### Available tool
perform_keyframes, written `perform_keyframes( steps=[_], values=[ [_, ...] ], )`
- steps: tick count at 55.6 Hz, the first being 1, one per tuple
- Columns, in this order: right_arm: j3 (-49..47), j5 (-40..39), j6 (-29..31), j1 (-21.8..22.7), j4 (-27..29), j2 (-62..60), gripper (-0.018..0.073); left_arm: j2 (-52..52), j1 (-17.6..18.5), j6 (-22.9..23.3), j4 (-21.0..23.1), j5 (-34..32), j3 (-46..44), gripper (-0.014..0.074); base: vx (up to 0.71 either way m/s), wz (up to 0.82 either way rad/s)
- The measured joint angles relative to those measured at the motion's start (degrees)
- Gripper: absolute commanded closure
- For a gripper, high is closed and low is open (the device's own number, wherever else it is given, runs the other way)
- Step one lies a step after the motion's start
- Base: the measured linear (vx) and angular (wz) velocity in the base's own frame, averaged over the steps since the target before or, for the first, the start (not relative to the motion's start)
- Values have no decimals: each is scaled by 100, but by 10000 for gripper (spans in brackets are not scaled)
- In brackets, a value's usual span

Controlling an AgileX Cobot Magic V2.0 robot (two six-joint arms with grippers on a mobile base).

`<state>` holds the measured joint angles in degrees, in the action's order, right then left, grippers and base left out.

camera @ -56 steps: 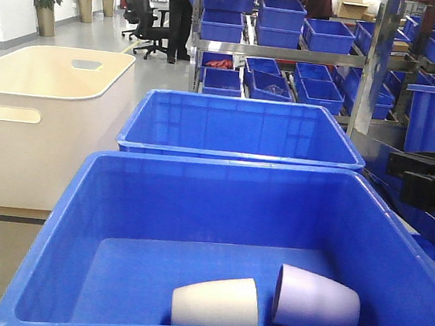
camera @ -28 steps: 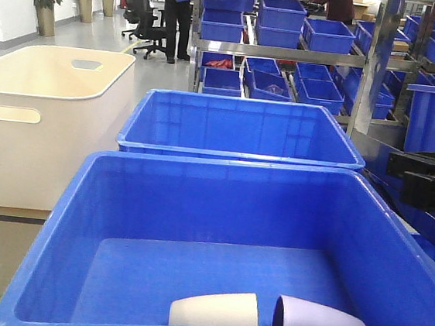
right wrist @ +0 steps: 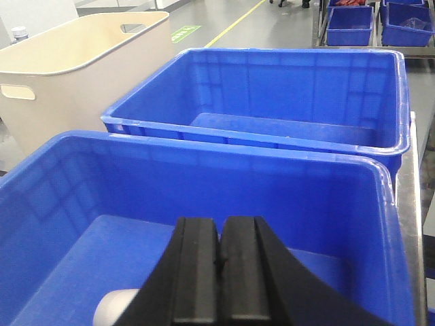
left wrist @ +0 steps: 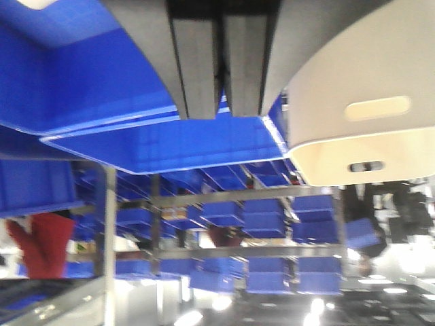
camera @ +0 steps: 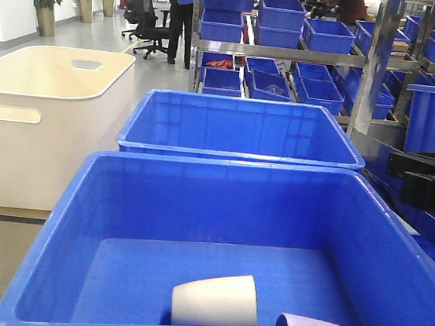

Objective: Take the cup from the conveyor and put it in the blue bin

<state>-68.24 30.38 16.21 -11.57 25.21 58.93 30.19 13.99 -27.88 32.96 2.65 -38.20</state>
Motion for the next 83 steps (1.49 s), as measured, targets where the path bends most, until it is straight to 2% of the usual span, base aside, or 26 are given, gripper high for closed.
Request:
perform_keyframes(
  steps=[1, 8, 14, 18, 30, 39, 44, 83],
  values=[
    [0, 0, 0, 0, 0, 0, 571, -121, 0, 360, -341, -99, 195, 555, 0, 0],
    [0, 0, 0, 0, 0, 0, 571, -838, 0, 1692, -1622, -451, 1133, 555, 0, 0],
    [0, 0, 0, 0, 0, 0, 571, -1410, -100, 2276, -2310, -559, 1966, 555, 0, 0],
    [0, 0, 0, 0, 0, 0, 571, -1847, -258, 2451, -2494, -565, 2452, 555, 0, 0],
    [0, 0, 0, 0, 0, 0, 571, -3003, -869, 2685, -2640, -599, 3813, 555, 0, 0],
    [0, 6, 0, 0, 5, 0, 571, -3061, -1149, 2698, -2661, 83, 3980, 555, 0, 0],
    [0, 6, 0, 0, 5, 0, 571, -3061, -1171, 2698, -2666, 382, 3980, 555, 0, 0],
    [0, 6, 0, 0, 5, 0, 571, -3061, -1178, 2698, -2666, 470, 3980, 555, 0, 0]
  ],
)
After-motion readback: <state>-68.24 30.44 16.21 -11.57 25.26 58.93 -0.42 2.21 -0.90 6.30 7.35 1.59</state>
